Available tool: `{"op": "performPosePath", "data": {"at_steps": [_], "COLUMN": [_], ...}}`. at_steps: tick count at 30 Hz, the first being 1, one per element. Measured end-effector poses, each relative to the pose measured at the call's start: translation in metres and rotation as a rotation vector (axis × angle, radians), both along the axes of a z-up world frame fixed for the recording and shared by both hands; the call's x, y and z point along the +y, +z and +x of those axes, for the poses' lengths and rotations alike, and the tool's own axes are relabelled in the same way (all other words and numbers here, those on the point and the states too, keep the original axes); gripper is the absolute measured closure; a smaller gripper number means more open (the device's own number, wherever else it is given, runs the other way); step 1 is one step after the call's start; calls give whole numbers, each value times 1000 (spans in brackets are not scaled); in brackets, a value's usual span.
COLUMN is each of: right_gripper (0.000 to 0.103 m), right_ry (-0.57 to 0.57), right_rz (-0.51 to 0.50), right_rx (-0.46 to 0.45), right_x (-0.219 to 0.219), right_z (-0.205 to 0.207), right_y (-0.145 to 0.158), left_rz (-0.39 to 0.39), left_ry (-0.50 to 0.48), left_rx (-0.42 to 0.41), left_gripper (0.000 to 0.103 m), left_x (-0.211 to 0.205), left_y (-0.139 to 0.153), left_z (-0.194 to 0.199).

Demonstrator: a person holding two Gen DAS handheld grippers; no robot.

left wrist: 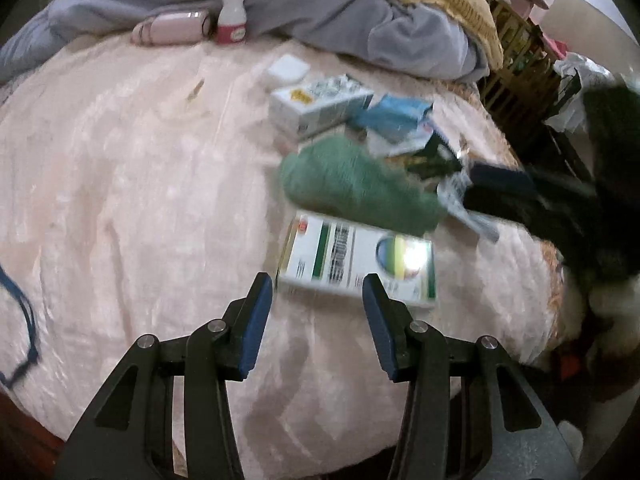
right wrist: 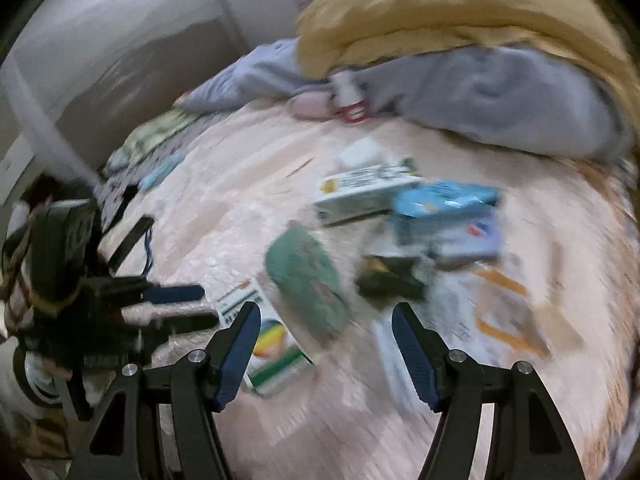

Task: Collect trash
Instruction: 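Move both open tools back toward the green plush and medicine box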

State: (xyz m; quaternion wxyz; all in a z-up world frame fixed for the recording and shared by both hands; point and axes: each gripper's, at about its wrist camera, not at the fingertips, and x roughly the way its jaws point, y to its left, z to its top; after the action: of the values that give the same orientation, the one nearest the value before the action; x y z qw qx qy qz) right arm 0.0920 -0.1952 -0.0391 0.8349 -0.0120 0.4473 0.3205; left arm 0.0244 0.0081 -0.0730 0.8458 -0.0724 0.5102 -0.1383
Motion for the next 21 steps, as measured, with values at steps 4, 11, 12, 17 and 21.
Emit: {"op": "performPosePath", "data": {"at_steps": [4, 11, 12, 17, 21], "right_gripper": [37, 74, 80, 88, 88], "right_ry": [87, 121, 99, -18, -61], "right_rz": [-67, -134, -105, 38, 52], "right_rx": [5, 57, 56, -18, -38], "right_x": [41, 74, 68, 18, -8], "right_z": [22, 47, 48, 40, 35], "right_y": [-9, -45, -42, 1, 21], "left_rz": [-2, -37, -42, -61, -92], "left_ry": [7, 32, 36, 59, 101], "left_rx": [45, 55, 52, 7, -1], "left_gripper": [58, 58, 58, 58, 58], "left_x": [4, 2, 1, 1, 8], "left_y": [-17, -32, -33, -30, -23], "left_z": [-5, 18, 24, 53, 67]}}
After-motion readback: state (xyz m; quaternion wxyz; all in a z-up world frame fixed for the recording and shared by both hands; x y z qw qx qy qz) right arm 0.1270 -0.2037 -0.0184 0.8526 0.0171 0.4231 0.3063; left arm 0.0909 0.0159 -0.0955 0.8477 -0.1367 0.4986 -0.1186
